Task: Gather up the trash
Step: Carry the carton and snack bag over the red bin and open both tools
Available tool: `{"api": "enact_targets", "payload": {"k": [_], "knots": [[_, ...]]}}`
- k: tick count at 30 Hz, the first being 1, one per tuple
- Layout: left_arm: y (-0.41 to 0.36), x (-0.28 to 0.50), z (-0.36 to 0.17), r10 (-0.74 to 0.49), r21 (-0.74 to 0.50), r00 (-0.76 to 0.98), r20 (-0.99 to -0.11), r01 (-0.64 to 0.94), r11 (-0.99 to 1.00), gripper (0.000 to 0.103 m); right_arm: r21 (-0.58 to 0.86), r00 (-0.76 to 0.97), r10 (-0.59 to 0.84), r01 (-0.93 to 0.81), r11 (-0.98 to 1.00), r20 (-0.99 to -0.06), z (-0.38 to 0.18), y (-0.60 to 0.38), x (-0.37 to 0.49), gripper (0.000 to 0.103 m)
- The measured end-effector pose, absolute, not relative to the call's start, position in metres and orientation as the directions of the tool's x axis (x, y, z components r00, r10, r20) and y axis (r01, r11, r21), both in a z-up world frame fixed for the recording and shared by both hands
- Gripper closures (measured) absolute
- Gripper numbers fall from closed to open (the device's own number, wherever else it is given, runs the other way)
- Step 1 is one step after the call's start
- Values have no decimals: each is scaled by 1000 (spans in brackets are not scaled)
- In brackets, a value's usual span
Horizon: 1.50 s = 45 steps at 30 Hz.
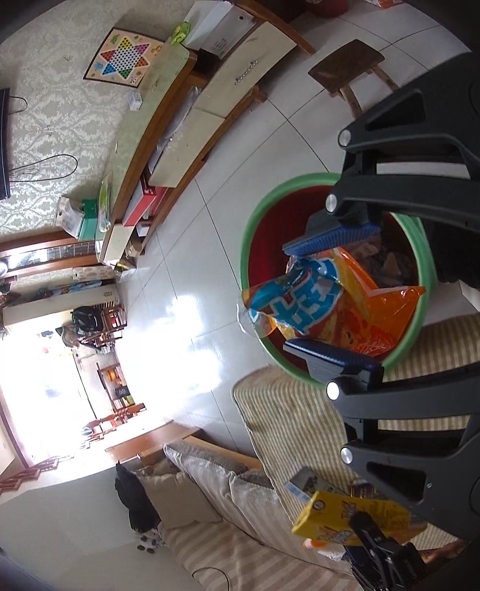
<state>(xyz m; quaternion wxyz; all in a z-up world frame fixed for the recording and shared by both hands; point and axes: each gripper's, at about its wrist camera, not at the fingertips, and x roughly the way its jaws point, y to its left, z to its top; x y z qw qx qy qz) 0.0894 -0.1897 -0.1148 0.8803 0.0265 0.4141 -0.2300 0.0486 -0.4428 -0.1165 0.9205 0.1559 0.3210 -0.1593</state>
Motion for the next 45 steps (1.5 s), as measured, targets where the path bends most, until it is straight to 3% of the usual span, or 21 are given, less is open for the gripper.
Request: {"api": "enact_targets", "payload": {"k": [2,5,20,35,38,45], "knots": [[-196,90,-117,-387,-146,544,-744,433,889,42,180,736,-191,393,902,-649,-121,-451,55,54],[-207,92,-119,-400,-152,530,-747,450,880,42,168,724,-226,428,888,-651,-125,-457,57,20],[-315,114,-120,-523,-170,443,-728,623,763,42,251,687,-310,587,769,-657,-136,-474,-28,15],[-365,110,-121,-530,-131,397,-749,695,707,40,245,665,-323,613,751,-673,-144,-470,-38,13],[-362,110,-121,-526,-118,416,-742,691,713,26,216,651,-355,630,746,-671,-141,-474,-42,12],[-340,105,-115,-517,-95,455,-725,678,729,18,210,644,-363,637,741,-674,-140,-471,-47,11]]}}
